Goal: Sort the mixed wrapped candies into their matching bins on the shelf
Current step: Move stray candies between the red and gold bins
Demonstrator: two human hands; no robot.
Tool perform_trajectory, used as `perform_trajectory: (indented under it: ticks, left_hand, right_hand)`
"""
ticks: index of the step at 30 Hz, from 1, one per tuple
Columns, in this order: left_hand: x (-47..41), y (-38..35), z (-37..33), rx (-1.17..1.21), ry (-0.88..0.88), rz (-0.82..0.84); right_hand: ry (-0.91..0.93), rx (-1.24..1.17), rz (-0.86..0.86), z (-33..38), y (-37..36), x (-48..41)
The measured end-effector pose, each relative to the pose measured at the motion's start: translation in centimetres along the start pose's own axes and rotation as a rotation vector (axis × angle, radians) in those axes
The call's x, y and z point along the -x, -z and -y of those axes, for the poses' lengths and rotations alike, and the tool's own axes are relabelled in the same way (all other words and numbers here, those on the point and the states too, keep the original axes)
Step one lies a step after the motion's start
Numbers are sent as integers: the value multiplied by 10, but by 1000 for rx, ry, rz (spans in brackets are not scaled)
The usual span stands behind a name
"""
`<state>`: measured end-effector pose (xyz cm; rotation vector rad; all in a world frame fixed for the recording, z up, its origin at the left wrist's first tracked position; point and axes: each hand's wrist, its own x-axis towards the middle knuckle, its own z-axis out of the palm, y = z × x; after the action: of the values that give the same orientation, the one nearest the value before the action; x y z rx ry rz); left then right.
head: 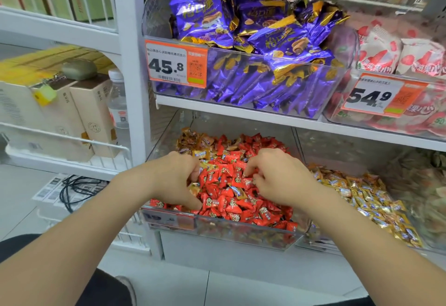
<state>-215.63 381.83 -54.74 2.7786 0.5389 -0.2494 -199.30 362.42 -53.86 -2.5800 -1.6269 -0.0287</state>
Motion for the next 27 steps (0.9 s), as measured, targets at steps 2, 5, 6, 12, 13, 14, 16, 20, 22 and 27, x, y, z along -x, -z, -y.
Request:
perform_trajectory:
  ticks: [2,5,6,12,13,14,16,20,22,27]
  left_hand:
    - [-3,-2,4,-3,4,-7]
    - [-6,-4,6,-1,10,-8]
    - [-7,-3,6,5,9,-20]
    - [-7,4,0,226,28,-172]
    - [-7,4,0,226,26,-186]
    - [-8,3,0,203,19,-197]
    - [-13,-1,1,130,-9,-201]
    - [-26,-12,3,84,-43,-99]
    - [-30,-14,7,62,-86,-56]
    - [-38,-20,11,41,-147,-74]
  right_hand:
    - [21,-62,1,2,1,1]
    - [53,-85,62,8,-1,2]
    - [38,-76,82,11,-2,2]
    - [-62,-69,108,17,-2,0]
    - [-73,-66,105,16,-1,0]
    - [-90,-61,105,14,1,-1]
    - [-128,-65,90,9,4,-1]
    - [-149,-76,41,5,6,1]
    - [-143,-69,22,4,7,3]
    - [-109,-119,101,-3,12,2]
